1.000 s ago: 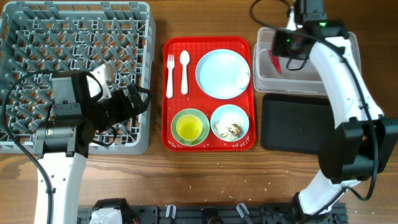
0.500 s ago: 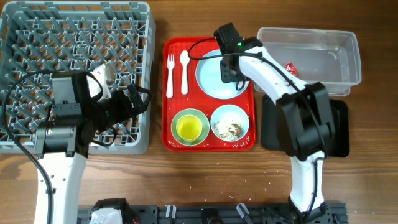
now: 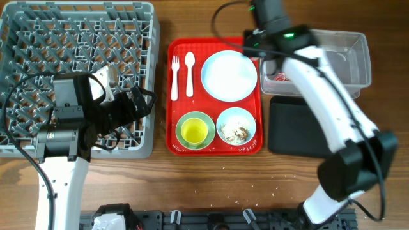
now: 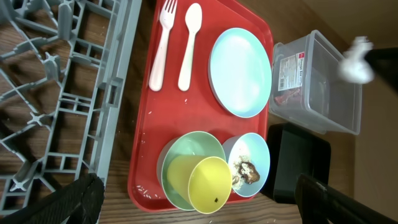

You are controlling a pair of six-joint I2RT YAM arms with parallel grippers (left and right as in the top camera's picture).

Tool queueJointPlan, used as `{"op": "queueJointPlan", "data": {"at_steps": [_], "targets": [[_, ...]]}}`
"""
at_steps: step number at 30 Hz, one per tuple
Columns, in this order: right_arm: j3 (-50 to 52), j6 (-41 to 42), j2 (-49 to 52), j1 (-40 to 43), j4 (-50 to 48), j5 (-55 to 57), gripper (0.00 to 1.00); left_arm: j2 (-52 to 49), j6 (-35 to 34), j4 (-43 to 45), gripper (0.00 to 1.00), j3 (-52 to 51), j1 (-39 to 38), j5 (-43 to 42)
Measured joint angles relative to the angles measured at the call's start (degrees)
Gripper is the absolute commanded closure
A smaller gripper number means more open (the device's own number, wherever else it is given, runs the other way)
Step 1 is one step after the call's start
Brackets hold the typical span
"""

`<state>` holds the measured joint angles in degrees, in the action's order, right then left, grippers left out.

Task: Sort waste into correct bins and load items into the dishwasher rack
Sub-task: 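Pick the red wrapper and tissue off the plate with right gripper, drop into clear bin, then grasp the yellow cup from the green bowl with the right gripper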

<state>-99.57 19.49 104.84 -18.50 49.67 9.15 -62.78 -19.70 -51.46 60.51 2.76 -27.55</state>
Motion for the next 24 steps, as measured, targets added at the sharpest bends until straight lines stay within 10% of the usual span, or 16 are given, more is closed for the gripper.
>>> {"op": "queueJointPlan", "data": {"at_steps": [2, 8, 15, 24], "targets": [[0.0, -0.2, -0.3, 4.6, -0.1, -0.7, 0.24, 0.0, 0.0, 0.0, 0.0, 0.0, 0.0, 0.0], [0.9, -6.1, 0.9, 14.1, 1.9, -11.9, 0.27, 0.0, 0.0, 0.0, 0.0, 0.0, 0.0, 0.0], [2.1, -3.6, -18.1, -1.6, 20.8, -21.5, 0.32, 0.0, -0.1, -0.5, 0.0, 0.0, 0.0, 0.1], [36.7, 8.5, -16.1, -10.9, 4.0, -15.2, 0.38, 0.9, 0.1, -4.2, 0.0, 0.2, 0.0, 0.0]]}}
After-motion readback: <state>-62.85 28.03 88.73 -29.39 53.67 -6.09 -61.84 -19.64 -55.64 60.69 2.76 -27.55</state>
